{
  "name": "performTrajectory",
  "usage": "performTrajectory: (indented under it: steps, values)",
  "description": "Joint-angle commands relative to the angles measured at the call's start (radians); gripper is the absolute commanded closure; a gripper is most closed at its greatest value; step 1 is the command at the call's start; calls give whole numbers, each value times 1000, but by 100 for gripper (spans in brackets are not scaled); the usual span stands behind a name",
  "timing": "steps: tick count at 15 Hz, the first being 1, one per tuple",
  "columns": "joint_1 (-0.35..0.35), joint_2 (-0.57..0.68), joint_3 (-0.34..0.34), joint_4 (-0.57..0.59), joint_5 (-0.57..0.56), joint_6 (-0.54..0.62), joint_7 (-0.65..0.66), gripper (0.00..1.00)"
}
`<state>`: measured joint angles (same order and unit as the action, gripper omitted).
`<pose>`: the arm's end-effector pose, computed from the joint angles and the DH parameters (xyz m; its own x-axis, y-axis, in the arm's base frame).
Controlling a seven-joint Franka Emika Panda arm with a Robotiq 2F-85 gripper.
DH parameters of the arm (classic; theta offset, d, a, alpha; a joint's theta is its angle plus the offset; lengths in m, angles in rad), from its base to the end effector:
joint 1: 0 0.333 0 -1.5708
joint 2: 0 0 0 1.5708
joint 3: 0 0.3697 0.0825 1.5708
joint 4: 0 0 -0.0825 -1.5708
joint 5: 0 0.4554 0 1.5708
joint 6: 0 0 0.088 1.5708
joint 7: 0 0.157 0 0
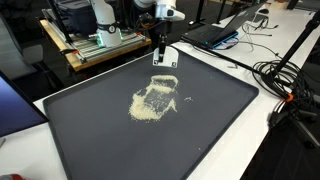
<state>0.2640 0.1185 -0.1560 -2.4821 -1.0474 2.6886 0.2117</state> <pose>0.5242 0.0639 0.1917 0.6772 0.7335 -0.0578 0.6634 -0.5748 0.4790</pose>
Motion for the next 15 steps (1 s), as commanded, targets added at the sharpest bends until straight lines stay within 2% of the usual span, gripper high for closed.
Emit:
performTrajectory:
  steps: [1, 14, 15]
  values:
    - [0, 0, 0, 0, 0, 0, 0, 96]
    - [0, 0, 0, 0, 0, 0, 0, 96]
    - [0, 0, 0, 0, 0, 0, 0, 99]
